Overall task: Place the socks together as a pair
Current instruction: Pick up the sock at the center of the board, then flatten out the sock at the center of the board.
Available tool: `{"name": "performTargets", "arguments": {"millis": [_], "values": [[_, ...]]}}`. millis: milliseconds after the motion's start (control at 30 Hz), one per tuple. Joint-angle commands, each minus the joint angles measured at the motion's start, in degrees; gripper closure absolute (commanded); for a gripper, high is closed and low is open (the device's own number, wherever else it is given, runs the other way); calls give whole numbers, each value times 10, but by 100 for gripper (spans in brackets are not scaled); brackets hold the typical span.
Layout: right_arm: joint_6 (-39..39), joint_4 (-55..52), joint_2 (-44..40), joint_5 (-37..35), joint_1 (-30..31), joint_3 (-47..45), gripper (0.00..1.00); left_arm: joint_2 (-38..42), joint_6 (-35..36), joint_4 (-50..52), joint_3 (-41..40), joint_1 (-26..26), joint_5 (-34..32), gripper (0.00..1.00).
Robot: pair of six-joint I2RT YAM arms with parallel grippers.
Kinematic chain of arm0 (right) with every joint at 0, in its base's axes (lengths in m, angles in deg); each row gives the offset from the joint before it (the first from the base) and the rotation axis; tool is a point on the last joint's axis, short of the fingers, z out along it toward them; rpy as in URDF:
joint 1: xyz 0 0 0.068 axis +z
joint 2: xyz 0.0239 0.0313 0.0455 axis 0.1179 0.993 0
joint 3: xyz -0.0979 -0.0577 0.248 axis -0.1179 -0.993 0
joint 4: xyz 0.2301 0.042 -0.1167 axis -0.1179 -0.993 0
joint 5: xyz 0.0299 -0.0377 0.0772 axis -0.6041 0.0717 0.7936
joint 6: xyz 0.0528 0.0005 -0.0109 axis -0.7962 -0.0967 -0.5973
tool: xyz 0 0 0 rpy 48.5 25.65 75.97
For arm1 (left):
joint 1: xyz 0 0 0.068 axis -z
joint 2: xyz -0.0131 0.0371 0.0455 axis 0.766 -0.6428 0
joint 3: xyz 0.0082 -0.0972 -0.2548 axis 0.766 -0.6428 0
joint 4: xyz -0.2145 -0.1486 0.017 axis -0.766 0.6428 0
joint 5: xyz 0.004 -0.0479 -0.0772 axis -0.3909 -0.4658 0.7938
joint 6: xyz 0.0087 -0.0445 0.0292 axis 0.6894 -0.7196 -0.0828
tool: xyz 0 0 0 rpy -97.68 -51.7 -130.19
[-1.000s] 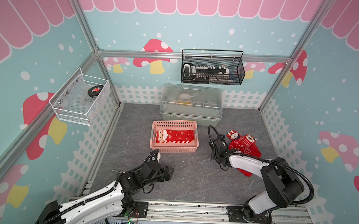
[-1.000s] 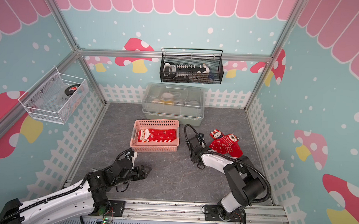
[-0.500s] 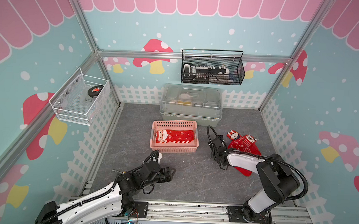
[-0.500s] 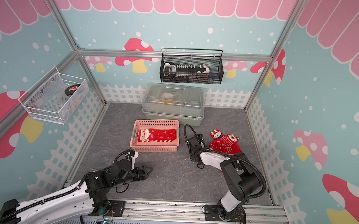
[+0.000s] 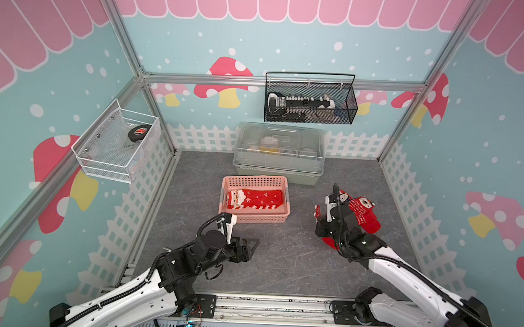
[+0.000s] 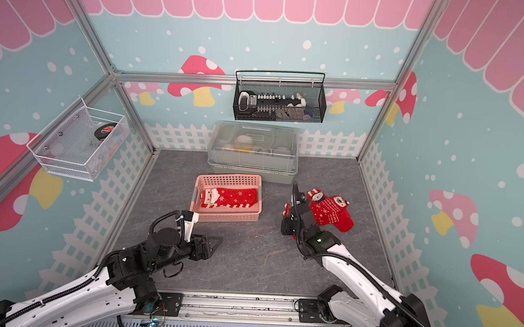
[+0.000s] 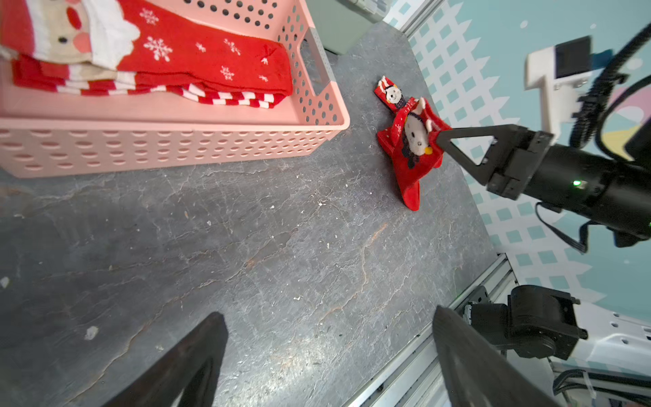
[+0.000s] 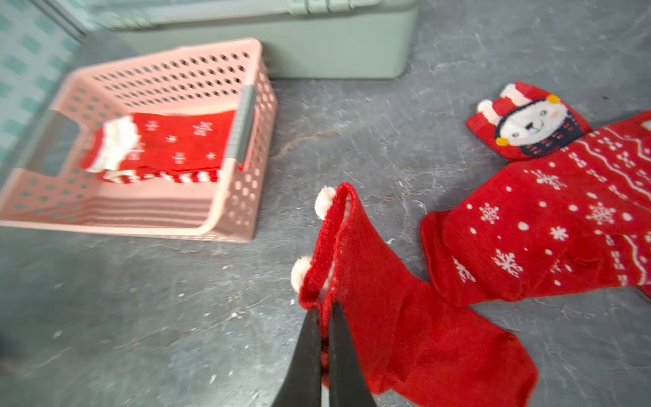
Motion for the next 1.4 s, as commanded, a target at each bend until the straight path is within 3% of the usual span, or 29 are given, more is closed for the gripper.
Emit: {"name": "performTargets", "arguments": {"millis": [0,267,333,667,1067,1367], "values": [[19,-27,-66,91,1,-9,100,-31,66,29,53,19,-12,7],[47,-49,-134,217,2,50,100,-68,196,33,144,58,-32,8],[55,-55,-137,241,2,69,100,-63,235,29,160,59,-24,13],[84,-61,-122,291,3,116,100,-59,443,26,211,59,-10,21],[89,-45,-79,331,15,131,100,-17,677,-86,126,59,-29,19],[86,-11,-24,312,63,133,100,15,742,-135,54,59,-2,14]]}}
